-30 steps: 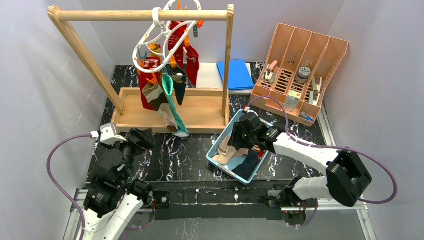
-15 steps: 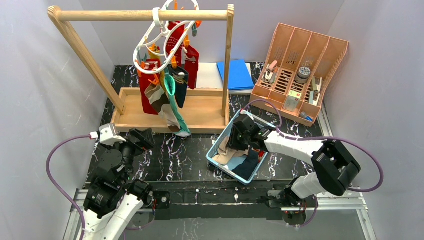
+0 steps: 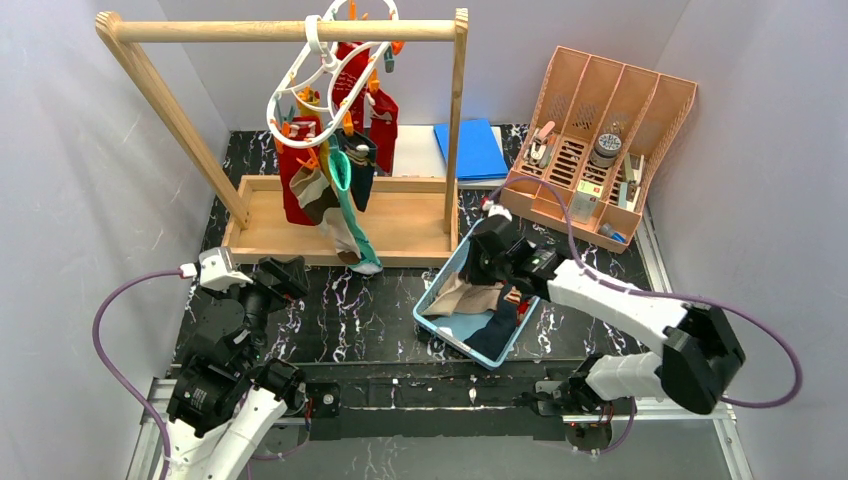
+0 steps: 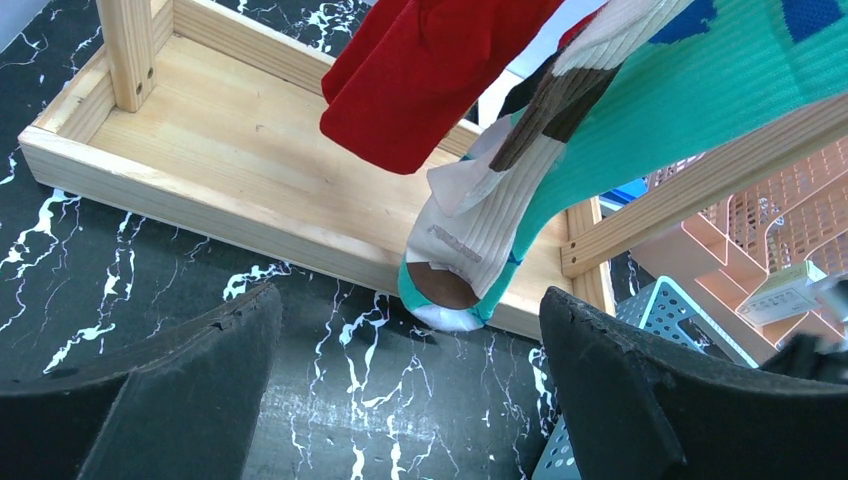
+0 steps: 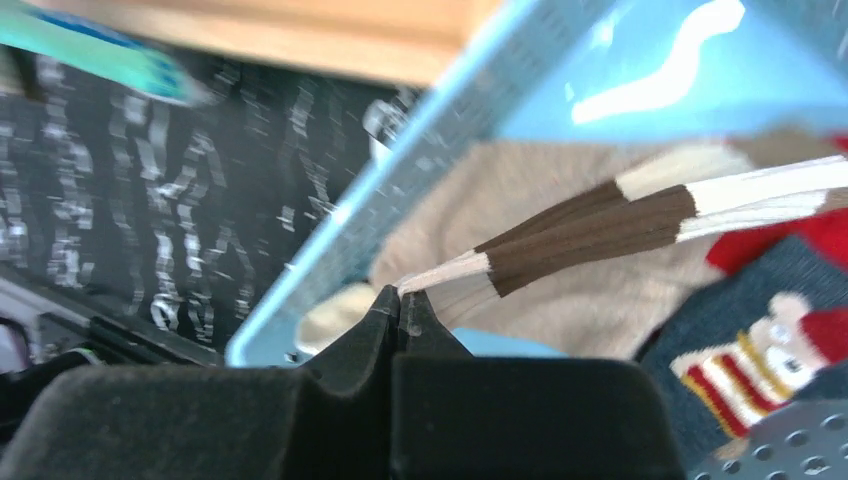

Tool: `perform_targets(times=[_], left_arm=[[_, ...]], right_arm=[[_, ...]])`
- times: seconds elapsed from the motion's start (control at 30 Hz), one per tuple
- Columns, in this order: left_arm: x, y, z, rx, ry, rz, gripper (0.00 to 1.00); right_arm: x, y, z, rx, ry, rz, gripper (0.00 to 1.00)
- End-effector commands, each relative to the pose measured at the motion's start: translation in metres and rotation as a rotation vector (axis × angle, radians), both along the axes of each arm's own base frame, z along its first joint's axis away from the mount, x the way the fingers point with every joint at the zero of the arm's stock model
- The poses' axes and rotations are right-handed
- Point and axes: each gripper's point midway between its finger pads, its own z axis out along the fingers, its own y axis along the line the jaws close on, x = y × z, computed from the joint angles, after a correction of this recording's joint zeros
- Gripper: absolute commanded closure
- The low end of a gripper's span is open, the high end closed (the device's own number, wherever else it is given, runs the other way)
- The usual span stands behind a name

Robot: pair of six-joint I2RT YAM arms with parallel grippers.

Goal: Clip the socks to the hanger
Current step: Pick up the sock from the bin.

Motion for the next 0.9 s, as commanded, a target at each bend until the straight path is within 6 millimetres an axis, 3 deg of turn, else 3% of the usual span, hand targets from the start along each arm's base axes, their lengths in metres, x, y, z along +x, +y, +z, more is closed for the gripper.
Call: perform_targets(times=[0.0,0.07,0.17,0.27,0.4,0.5,0.57,0.7,0.87], left_arm=[[0.004,-0.002,-0.002,0.008,0.008,-0.004,0.02],[0.005,-0.003,-0.002,0.008,0.010,-0.005,0.02],[0.005,-0.004,-0.003,0.006,0.012,-0.011,0.02],[0.006,-0.005,-0.003,0.008,0.015,-0.015,0.02],[0.006,-0.006,-0.004,0.009,0.019,-0.017,0.01],[0.007,-0.007,-0.005,0.011,0.023,-0.019,0.02],[0.008,-0.007,-0.006,0.012,0.027,-0.020,0.02],[0.009,-0.009,-0.007,0.014,0.033,-0.025,0.02],[0.009,-0.010,-0.007,0.013,0.033,-0.029,0.02]], right_arm=[[0.025,0.003,0.097,0.036,-0.301,0.107,0.99],[0.024,0.004,0.123,0.063,-0.377,0.148,0.99],[0.017,0.002,0.130,0.079,-0.402,0.188,0.99],[0.003,-0.008,0.101,0.064,-0.340,0.190,0.99],[-0.023,-0.028,0.046,0.040,-0.199,0.141,0.97],[-0.038,-0.045,0.024,0.016,-0.126,0.086,0.60],[-0.039,-0.056,0.026,0.003,-0.137,0.048,0.46],[-0.023,-0.071,0.045,-0.068,-0.197,-0.027,0.33],[0.011,-0.066,0.054,-0.128,-0.235,-0.050,0.28]])
